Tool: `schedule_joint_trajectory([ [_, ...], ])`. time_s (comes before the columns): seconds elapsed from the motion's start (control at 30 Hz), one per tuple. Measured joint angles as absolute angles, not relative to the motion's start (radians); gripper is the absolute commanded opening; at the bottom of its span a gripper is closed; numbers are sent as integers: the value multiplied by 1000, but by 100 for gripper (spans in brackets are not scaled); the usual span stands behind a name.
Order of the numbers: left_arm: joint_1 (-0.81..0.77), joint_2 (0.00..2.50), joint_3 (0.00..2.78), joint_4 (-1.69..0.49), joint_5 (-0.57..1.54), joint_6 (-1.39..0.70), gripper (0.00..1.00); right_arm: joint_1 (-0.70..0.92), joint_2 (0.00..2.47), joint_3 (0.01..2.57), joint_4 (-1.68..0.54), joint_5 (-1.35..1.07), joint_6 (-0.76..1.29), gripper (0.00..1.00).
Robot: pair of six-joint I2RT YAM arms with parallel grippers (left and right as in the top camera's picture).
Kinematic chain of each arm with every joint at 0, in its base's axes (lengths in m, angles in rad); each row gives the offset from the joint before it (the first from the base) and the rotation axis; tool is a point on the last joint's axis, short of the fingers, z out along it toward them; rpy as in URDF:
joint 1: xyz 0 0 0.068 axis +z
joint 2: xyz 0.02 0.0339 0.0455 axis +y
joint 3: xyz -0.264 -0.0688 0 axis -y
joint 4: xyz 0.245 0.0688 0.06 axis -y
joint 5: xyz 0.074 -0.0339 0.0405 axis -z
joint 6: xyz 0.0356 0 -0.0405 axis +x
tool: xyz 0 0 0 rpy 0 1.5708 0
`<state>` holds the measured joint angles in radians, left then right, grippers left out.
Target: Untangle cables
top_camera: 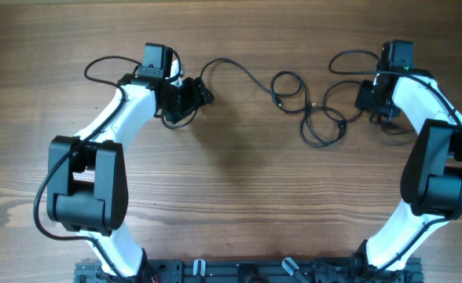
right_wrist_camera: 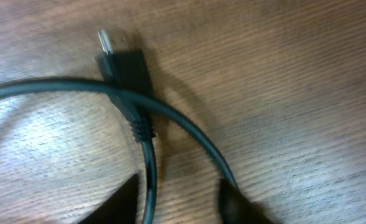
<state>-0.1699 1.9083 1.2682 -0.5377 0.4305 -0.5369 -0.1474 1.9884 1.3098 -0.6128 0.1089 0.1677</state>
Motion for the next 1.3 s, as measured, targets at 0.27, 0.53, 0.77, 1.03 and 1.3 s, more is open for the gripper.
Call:
schedule_joint_trajectory([
  [0.27,-170,1908,1268,-538,430,-537,77,-147,1991,1308,-628,110,159,4],
  [0.53,-170,1908,1268,-537,430,-537,77,-167,1969,1314,-656,134,159,4],
  [0.77,-170,1908,1268,-538,430,-537,77,-212,1702,1344,-610,140,159,4],
  [1.03,-170,1908,1268,-538,430,-537,77,-227,1390,1379,-541,136,159,4],
  [1.3,-170,1908,1268,-538,430,-537,78,-227,1480,1376,-545,113,136,96],
])
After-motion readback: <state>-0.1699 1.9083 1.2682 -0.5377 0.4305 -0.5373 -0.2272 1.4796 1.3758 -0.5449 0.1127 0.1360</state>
